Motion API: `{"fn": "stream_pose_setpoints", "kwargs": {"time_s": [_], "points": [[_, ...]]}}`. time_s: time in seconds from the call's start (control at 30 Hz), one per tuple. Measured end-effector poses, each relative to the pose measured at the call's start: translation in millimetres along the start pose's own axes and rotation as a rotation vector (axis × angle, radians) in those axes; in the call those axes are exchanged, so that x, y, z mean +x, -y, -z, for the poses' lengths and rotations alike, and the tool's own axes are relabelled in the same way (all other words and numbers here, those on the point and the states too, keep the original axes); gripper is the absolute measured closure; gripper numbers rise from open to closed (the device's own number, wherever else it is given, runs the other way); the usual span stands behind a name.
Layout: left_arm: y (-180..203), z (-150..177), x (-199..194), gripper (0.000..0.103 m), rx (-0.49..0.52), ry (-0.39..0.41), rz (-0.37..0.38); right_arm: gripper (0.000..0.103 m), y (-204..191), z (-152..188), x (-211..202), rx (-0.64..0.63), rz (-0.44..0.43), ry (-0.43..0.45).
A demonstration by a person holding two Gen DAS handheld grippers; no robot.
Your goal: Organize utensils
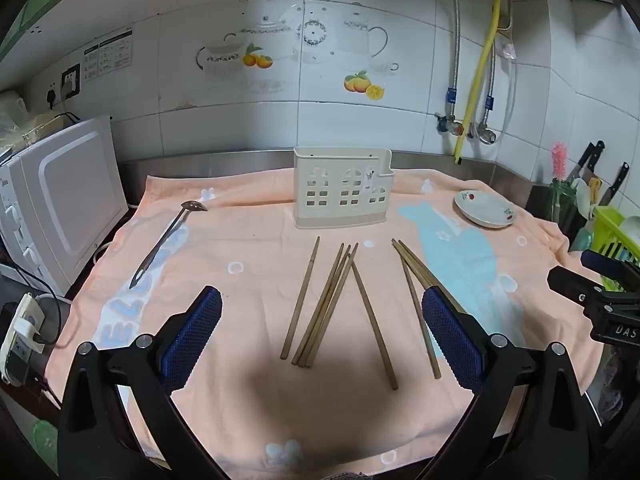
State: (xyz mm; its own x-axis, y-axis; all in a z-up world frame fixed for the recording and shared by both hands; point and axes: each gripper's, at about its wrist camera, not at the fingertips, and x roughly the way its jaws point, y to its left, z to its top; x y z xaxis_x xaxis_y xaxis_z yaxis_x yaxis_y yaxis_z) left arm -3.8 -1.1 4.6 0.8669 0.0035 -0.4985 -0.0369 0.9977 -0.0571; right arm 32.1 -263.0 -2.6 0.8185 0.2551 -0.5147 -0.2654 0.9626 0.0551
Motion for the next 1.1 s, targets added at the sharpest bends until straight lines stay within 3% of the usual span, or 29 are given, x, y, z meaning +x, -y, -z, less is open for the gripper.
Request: {"fn": "stream_pose_setpoints", "kwargs": {"time_s": [1.1], "points": [[1.3,-5.2,-8.6,0.005,0.006,0.018,-0.008,0.006,-2.4,-3.1,-8.6,-0.011,-0.005,0.022]]}}
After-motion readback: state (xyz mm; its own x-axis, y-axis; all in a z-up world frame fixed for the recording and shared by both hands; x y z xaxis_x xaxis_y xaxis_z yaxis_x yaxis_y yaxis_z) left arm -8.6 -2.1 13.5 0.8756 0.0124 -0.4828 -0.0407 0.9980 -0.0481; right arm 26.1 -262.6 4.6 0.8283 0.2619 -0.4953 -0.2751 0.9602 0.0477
